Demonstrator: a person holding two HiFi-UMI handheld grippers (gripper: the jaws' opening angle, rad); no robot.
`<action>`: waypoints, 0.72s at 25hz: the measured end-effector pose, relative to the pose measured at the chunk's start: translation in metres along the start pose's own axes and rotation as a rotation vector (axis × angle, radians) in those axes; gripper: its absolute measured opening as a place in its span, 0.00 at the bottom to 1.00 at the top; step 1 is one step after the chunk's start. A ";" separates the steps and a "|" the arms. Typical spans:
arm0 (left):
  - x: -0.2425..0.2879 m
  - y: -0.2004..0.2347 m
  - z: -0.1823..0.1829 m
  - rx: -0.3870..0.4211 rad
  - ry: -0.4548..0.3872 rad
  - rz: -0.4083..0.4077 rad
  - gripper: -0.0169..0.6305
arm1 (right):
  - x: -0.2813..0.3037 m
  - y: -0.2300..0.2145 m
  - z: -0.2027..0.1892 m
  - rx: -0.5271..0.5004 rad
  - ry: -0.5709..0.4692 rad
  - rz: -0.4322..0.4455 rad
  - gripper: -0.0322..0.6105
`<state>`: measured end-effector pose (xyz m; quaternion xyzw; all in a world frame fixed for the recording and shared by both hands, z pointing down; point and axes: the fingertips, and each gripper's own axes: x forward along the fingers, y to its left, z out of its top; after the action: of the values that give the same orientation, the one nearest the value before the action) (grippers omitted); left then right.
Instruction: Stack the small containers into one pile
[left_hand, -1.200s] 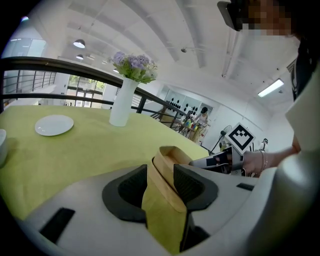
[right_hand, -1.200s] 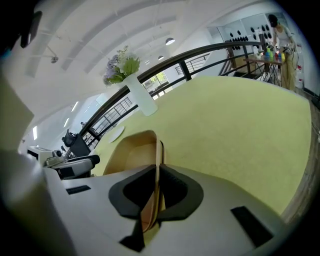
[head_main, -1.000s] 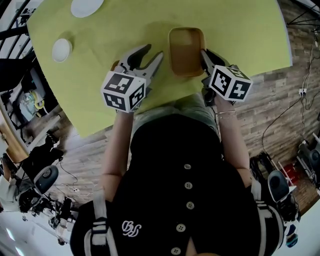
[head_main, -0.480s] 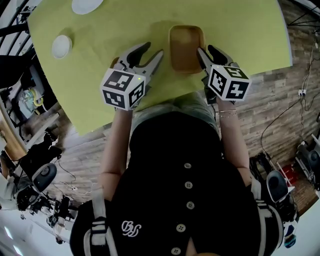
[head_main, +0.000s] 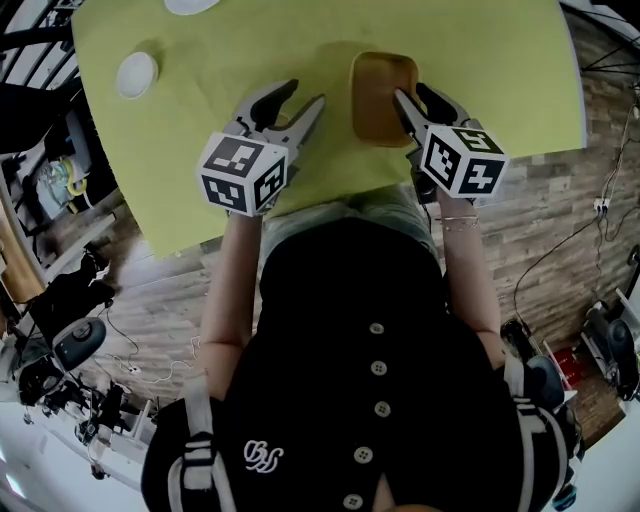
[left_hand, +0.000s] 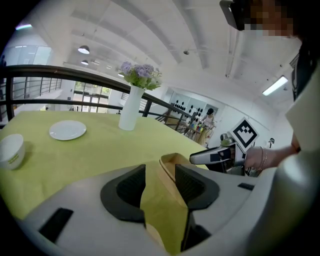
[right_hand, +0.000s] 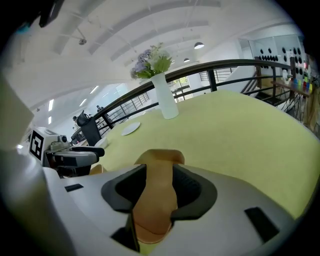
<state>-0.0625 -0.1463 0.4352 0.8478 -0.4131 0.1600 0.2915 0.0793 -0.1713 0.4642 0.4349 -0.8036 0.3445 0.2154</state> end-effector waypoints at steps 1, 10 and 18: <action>-0.003 0.003 0.000 0.005 -0.001 0.007 0.33 | 0.003 0.005 0.001 -0.010 0.002 0.012 0.30; -0.042 0.033 -0.009 -0.007 0.002 0.071 0.38 | 0.029 0.075 0.001 -0.149 0.062 0.196 0.32; -0.077 0.051 -0.028 0.008 0.026 0.136 0.34 | 0.043 0.142 -0.004 -0.290 0.109 0.394 0.23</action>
<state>-0.1509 -0.1074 0.4360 0.8167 -0.4653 0.1921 0.2820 -0.0635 -0.1377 0.4422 0.2151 -0.9010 0.2840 0.2474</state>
